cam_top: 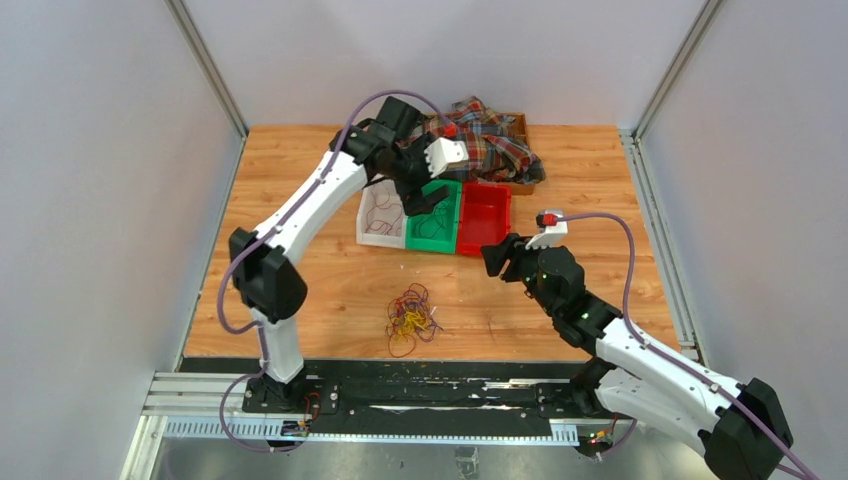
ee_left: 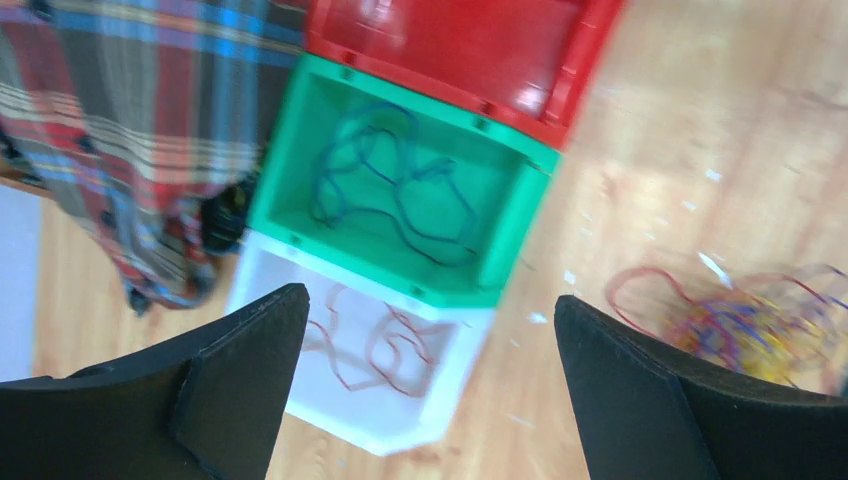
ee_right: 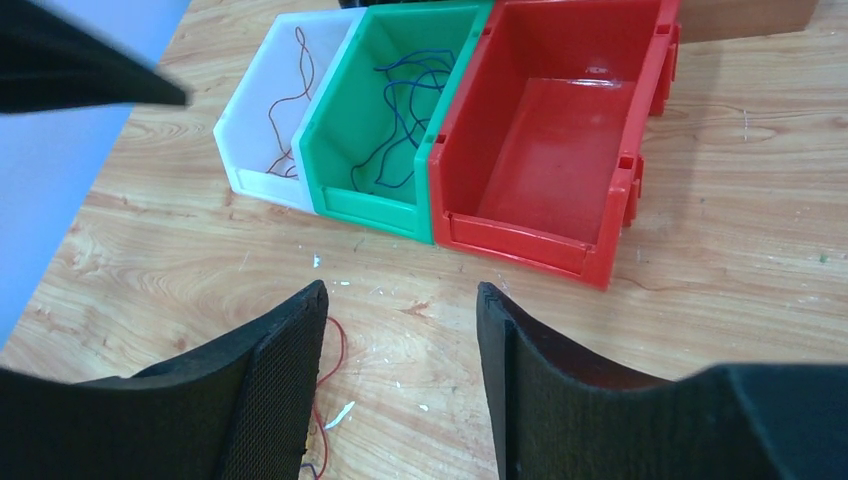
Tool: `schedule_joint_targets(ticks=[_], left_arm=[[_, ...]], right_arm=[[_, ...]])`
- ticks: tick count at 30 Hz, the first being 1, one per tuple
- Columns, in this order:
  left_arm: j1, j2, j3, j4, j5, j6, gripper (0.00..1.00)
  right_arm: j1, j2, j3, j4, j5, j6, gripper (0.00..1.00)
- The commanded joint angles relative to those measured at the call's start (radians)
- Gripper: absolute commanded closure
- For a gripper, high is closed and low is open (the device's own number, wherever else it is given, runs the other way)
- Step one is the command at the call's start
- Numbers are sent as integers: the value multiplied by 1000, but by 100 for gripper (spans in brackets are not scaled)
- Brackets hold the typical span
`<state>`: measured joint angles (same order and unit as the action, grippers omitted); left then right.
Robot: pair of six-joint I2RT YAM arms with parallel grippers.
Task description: Untangle the cables
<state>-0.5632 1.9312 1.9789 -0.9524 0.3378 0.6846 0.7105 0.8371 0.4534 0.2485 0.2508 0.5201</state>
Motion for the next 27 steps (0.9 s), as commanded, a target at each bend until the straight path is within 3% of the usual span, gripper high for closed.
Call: schedule_joint_targets(ticks=[1, 4, 9, 12, 21, 27], left_arm=[[0, -156, -159, -138, 169, -26, 2], [0, -244, -339, -140, 245, -58, 1], [-5, -314, -577, -134, 309, -92, 15], [-7, -333, -686, -62, 300, -140, 18], [-18, -348, -842, 59, 219, -124, 24], [-18, -345, -920, 145, 143, -143, 32]], right_arm=[[-15, -2, 25, -17, -21, 5, 42], [-15, 10, 24, -18, -53, 9, 40], [-16, 13, 23, -57, -111, 20, 39], [-13, 9, 29, -106, -154, 36, 39], [25, -55, 88, -480, -327, 12, 34], [38, -95, 137, -630, -398, 8, 33]])
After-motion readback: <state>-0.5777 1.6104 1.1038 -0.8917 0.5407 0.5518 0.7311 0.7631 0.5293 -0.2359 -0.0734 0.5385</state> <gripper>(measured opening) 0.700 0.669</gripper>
